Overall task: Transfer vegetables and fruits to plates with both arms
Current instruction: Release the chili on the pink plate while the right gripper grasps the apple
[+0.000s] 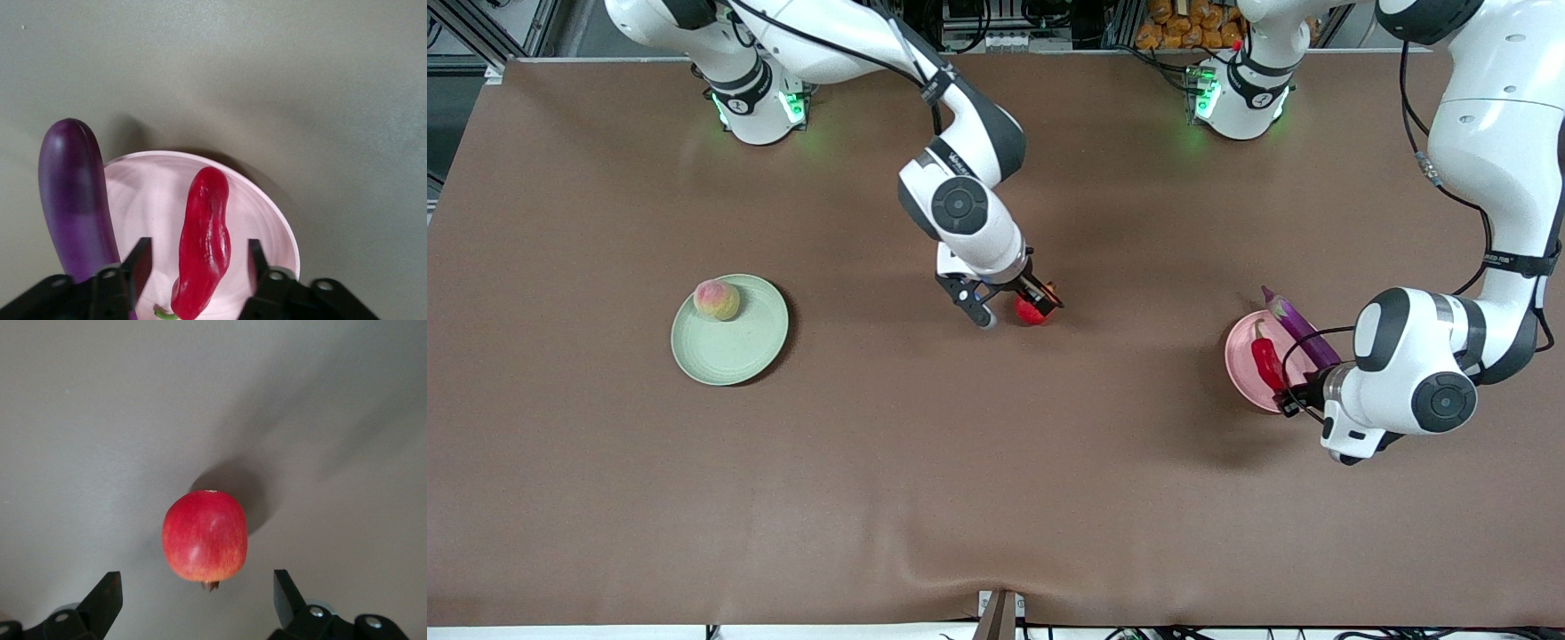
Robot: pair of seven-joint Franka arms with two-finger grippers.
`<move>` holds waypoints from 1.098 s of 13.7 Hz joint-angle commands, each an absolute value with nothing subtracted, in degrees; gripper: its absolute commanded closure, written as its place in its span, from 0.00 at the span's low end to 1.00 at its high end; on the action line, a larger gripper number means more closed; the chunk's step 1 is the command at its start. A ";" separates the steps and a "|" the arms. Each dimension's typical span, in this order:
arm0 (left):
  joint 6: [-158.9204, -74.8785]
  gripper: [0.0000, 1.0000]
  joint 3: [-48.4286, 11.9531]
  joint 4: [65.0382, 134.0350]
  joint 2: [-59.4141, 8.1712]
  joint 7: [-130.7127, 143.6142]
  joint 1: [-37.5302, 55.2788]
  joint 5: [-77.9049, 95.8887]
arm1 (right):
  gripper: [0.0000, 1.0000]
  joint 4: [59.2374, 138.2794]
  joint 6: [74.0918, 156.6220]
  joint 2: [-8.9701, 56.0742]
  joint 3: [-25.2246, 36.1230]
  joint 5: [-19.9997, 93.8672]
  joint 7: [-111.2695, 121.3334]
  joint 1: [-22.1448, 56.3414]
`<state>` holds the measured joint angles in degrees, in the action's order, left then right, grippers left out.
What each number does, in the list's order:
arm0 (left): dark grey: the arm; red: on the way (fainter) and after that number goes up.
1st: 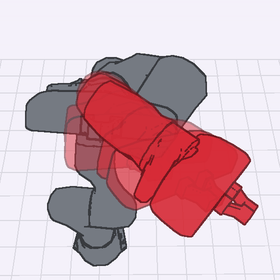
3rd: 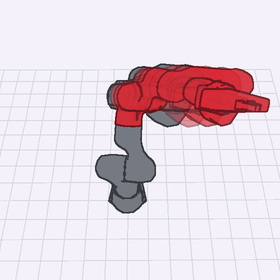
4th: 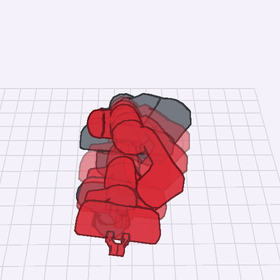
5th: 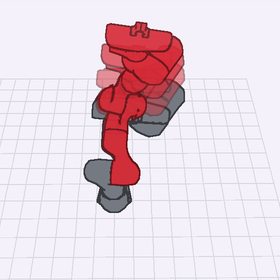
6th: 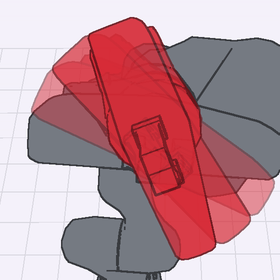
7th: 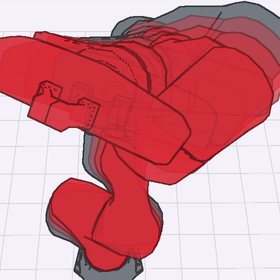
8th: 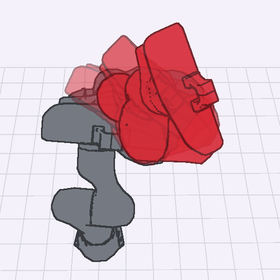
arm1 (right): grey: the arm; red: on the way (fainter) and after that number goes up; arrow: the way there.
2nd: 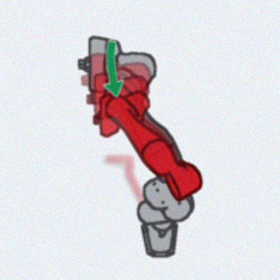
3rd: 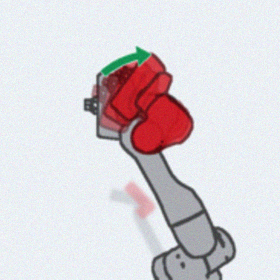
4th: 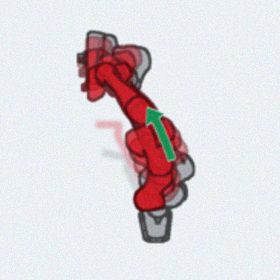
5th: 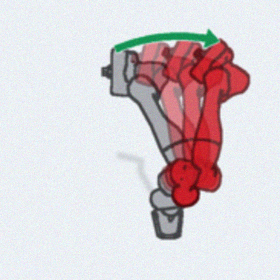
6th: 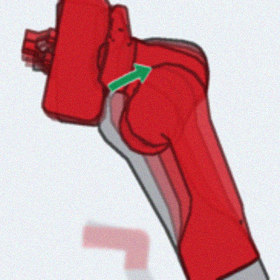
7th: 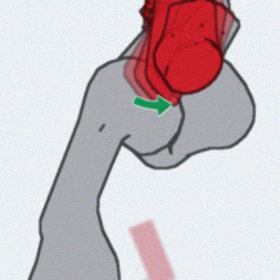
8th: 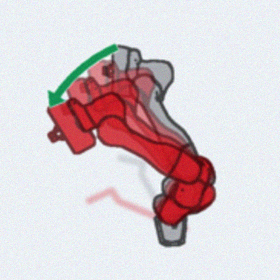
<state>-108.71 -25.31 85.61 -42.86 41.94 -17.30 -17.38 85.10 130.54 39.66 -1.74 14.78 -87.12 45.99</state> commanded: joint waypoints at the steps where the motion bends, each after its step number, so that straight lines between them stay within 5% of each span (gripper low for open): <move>1: -108.02 0.00 -25.31 85.61 -42.19 43.76 -18.02 -14.52 | 0.00 83.06 132.62 43.23 -0.97 11.78 -89.03 47.54; 6: -103.72 0.00 -26.54 85.08 -35.27 43.68 -17.41 -13.45 | 0.00 82.97 140.17 47.28 -0.88 10.55 -91.23 48.60; 10: -100.29 0.00 -30.49 85.17 -24.55 42.37 -18.11 -13.18 | 0.96 82.97 139.40 47.55 -0.97 7.92 -90.53 48.78; 15: -94.06 0.00 -30.85 85.08 -13.29 28.49 -20.82 -7.84 | 1.00 77.35 115.37 42.56 -1.23 8.00 -76.42 40.63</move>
